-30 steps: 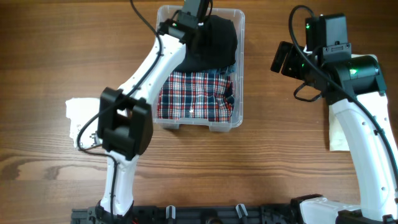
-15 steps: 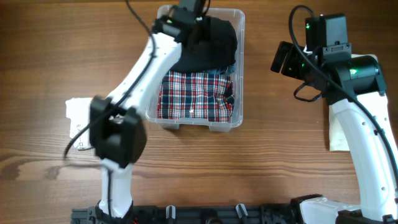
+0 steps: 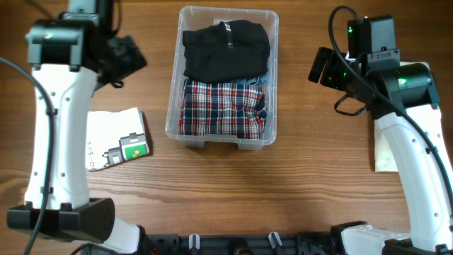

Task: Pack container
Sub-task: 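Release the black garment and move the left gripper to the white T-shirt, then lower the left gripper and pinch the white printed T-shirt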

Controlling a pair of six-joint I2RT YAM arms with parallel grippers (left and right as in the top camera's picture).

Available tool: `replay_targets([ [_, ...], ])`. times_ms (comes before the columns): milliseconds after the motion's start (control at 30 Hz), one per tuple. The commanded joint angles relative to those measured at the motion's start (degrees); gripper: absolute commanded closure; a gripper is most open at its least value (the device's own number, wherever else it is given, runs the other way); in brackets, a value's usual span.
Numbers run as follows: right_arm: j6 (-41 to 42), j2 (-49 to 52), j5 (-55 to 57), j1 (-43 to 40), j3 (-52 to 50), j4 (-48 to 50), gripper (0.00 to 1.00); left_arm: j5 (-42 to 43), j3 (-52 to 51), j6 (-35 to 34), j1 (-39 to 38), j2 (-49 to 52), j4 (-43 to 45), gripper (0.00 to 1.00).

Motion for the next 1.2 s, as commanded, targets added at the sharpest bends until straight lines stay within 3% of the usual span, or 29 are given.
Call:
replay_targets([
  [0, -0.35, 0.37, 0.15, -0.07, 0.11, 0.0, 0.0, -1.86, -4.13, -12.04, 6.16, -0.04, 0.48, 0.0],
  [200, -0.35, 0.37, 0.15, -0.07, 0.11, 0.0, 0.0, -1.99, -15.98, -24.85, 14.34, -0.04, 1.62, 0.0],
  [533, -0.33, 0.37, 0.15, -0.07, 0.11, 0.0, 0.0, -1.97, -37.64, -42.56, 17.68, -0.04, 9.27, 0.0],
  [800, -0.35, 0.37, 0.15, -0.07, 0.11, 0.0, 0.0, -0.85, -52.65, -44.5, 17.7, -0.04, 27.32, 0.0],
  [900, -0.35, 0.37, 0.15, -0.07, 0.11, 0.0, 0.0, -0.42, -55.58, -48.46, 17.7, -0.04, 28.37, 0.0],
  [1167, -0.37, 0.37, 0.15, -0.07, 0.11, 0.0, 0.0, -0.74, -56.22, -48.43, 17.7, -0.04, 28.68, 0.0],
])
